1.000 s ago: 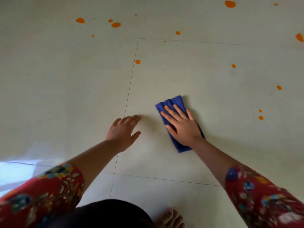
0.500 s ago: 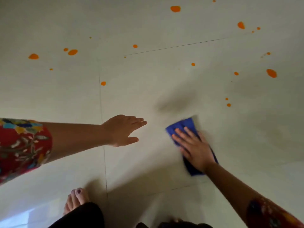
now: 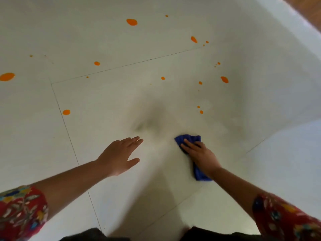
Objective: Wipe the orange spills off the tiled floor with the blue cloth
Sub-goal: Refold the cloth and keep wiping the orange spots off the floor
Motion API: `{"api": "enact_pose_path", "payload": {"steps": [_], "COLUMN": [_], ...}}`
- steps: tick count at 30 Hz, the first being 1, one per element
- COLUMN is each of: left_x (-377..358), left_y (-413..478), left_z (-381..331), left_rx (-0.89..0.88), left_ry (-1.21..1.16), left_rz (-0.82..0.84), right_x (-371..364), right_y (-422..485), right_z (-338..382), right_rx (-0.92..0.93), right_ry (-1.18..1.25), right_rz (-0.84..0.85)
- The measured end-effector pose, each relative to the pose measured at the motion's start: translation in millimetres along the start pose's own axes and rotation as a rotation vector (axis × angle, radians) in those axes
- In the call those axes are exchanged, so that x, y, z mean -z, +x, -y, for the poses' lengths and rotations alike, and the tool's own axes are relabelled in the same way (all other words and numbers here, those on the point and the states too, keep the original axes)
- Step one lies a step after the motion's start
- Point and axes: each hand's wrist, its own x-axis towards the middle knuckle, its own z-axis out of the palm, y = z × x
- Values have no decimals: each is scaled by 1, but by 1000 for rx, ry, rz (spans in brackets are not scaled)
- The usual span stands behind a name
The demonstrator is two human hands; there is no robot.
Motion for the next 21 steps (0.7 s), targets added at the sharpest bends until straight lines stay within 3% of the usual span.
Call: {"api": "enact_pose_path", "payload": {"steps": [2,6,10,17,21], "left_x": [0,8,19,39,39], "left_y": [2,3,4,3,17], "left_z": [8,23,33,44,37], "left_rx": [7,34,27,69,68], "left_ry": [-58,-141,-182,-228,-192], "left_rz": [-34,-32,-69,-186,-143], "right_x": [25,83,141,162,134], "right_y": [21,39,39,79,102], "right_z": [9,34,42,23,0], "right_rx": [-142,-351,-435,-581,-713], "right_ry": [162,491,742,858,860], "right_rz": [37,-68,-204,-407,-419]}}
